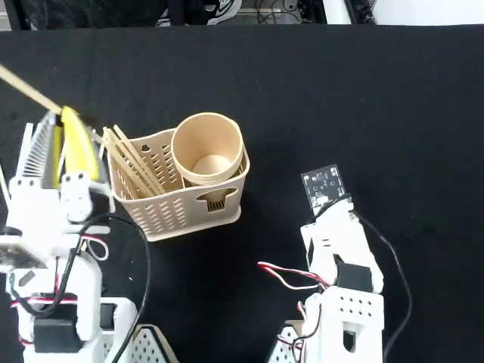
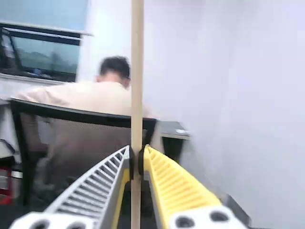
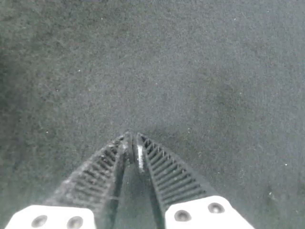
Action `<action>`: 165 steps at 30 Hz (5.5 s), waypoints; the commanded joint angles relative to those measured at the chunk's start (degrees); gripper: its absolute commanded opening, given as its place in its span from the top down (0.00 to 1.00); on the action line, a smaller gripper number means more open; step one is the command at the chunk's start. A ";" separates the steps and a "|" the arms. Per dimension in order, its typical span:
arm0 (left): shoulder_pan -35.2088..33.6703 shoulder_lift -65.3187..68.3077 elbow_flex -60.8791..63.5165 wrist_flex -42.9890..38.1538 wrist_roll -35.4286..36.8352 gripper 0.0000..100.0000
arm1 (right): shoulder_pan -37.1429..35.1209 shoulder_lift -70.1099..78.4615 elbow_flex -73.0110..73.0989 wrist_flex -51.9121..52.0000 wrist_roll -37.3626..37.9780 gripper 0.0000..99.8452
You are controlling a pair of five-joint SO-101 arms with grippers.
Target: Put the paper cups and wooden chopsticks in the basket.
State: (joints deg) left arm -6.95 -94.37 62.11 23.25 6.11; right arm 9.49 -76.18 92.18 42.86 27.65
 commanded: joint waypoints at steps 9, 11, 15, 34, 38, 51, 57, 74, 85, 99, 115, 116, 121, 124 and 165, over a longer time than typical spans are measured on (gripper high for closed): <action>4.18 -0.35 8.48 1.23 4.84 0.97 | 0.26 -0.75 -0.13 -0.97 0.44 0.99; 4.00 -0.35 9.19 1.76 4.48 0.95 | 0.26 -0.75 -0.13 -0.97 0.44 0.99; 3.91 -0.26 5.85 9.67 5.63 0.79 | 0.26 -0.75 -0.13 -0.97 0.44 0.99; -39.69 53.01 -27.56 26.55 -10.99 0.79 | 0.26 -0.75 -0.13 -0.97 0.44 0.99; -42.51 65.41 -30.37 26.37 -18.73 0.79 | 0.26 -0.75 -0.13 -0.97 0.44 0.99; -46.46 93.36 -30.81 17.14 -30.77 0.79 | 0.26 -0.75 -0.13 -0.97 0.44 0.99; -46.11 100.04 -30.90 14.68 -30.77 0.79 | 0.26 -0.75 -0.13 -0.97 0.44 0.99; -42.68 103.12 -30.90 12.84 -30.51 0.97 | 0.26 -0.75 -0.13 -0.97 0.44 0.99; -41.10 85.01 -20.26 12.75 -37.10 0.97 | 0.26 -0.75 -0.13 -0.97 0.44 0.99; -31.16 53.63 -4.09 21.98 -37.27 0.75 | 0.26 -0.75 -0.13 -0.97 0.44 0.99; -40.66 79.03 -21.93 20.57 -41.58 0.76 | 0.35 -0.75 -0.13 -0.79 0.44 0.99; -41.54 82.73 -23.96 20.57 -41.58 0.76 | 0.35 -0.75 -0.13 -0.79 0.44 0.99; -43.38 98.29 -31.52 20.57 -41.58 0.77 | 0.35 -0.75 -0.13 -0.79 0.44 0.99; -42.86 103.12 -33.54 20.31 -41.58 0.82 | 0.35 -0.75 -0.13 -0.79 0.44 0.99; -31.34 37.71 1.45 13.10 -27.60 0.97 | 0.53 -0.75 -0.13 -0.97 0.44 0.99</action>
State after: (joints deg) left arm -41.32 -43.21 63.43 31.52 -26.59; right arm 9.49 -76.18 92.18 42.86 27.65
